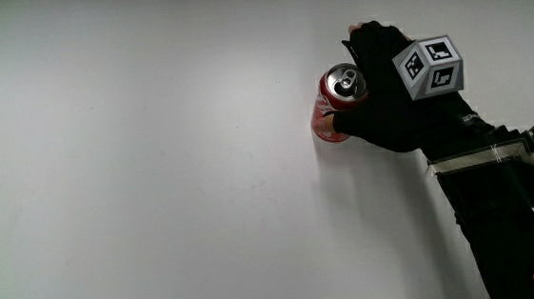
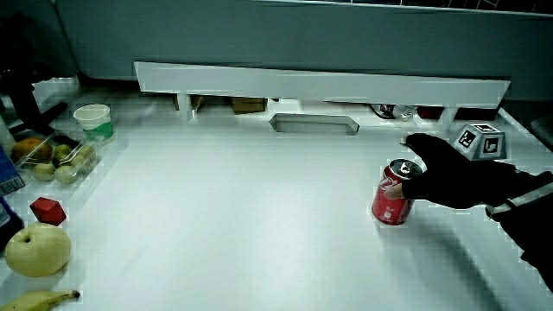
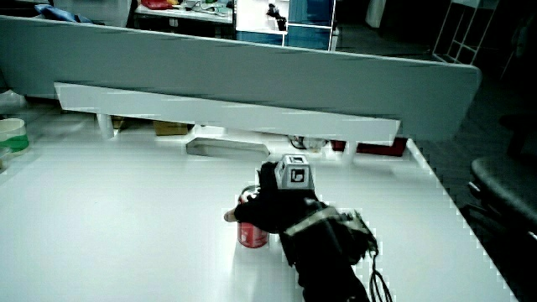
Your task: Pick cola
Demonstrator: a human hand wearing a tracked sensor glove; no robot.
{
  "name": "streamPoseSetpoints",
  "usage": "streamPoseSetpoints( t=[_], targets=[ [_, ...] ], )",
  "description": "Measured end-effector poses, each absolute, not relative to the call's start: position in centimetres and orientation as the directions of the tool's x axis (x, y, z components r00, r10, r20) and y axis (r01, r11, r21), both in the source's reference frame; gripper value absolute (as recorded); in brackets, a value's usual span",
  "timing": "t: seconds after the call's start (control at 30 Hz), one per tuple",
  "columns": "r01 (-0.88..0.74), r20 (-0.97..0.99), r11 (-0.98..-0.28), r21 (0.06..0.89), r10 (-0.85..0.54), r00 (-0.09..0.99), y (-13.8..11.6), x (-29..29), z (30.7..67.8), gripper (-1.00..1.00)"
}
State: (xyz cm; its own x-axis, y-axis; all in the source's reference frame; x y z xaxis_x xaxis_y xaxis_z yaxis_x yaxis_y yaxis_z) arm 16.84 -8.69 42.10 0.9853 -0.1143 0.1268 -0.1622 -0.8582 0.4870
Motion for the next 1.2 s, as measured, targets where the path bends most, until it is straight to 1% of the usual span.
streamPoseSetpoints(
  t=[0.17,0.3,0.53,0.6,0.87,1.03,1.2],
  targets=[
    [-0.166,0.138,-0.860,0.483,-0.113,0.984,-8.6,17.0,42.2,0.00],
    [-0.163,0.153,-0.883,0.440,-0.105,0.983,-8.5,17.2,41.9,0.00],
    [-0.157,0.158,-0.885,0.439,-0.096,0.983,-8.6,17.3,41.9,0.32],
    [-0.161,0.160,-0.878,0.451,-0.098,0.982,-8.6,17.4,42.1,0.41],
    [-0.153,0.141,-0.905,0.397,-0.104,0.985,-8.5,17.5,41.9,0.77],
    [-0.161,0.161,-0.911,0.379,-0.106,0.981,-8.3,17.6,41.4,1.00],
    [-0.186,0.164,-0.922,0.341,-0.136,0.977,-8.1,17.4,40.3,1.00]
  ],
)
